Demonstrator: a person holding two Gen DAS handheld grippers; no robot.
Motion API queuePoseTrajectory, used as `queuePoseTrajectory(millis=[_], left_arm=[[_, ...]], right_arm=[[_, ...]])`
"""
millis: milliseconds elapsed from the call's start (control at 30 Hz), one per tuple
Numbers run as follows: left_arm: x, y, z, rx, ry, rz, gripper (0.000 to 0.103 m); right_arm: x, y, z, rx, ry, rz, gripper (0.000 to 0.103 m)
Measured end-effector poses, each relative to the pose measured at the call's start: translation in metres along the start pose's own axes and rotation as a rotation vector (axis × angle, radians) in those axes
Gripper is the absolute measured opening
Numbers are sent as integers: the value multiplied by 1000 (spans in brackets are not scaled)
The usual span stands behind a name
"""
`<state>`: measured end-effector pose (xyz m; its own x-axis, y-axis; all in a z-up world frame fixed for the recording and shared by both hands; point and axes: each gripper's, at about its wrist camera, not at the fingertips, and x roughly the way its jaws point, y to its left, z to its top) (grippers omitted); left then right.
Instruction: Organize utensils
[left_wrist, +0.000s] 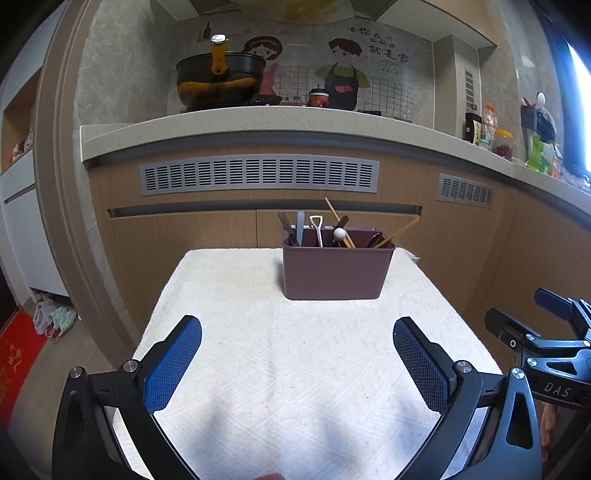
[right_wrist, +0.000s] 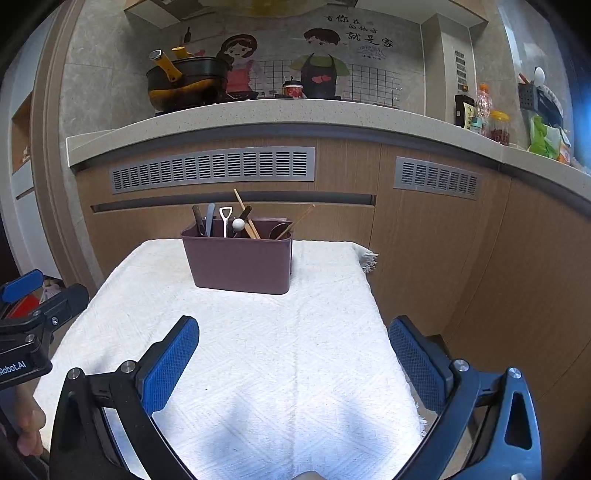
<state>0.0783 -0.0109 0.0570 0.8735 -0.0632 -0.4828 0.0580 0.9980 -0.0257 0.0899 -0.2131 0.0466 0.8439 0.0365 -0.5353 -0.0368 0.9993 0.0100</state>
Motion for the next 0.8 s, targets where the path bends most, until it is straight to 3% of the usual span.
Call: queuePoseTrajectory(millis=[800], left_arm=[[6, 1, -2, 7, 20, -14, 103]], right_arm=[[1, 0, 0, -15, 8, 6, 102]])
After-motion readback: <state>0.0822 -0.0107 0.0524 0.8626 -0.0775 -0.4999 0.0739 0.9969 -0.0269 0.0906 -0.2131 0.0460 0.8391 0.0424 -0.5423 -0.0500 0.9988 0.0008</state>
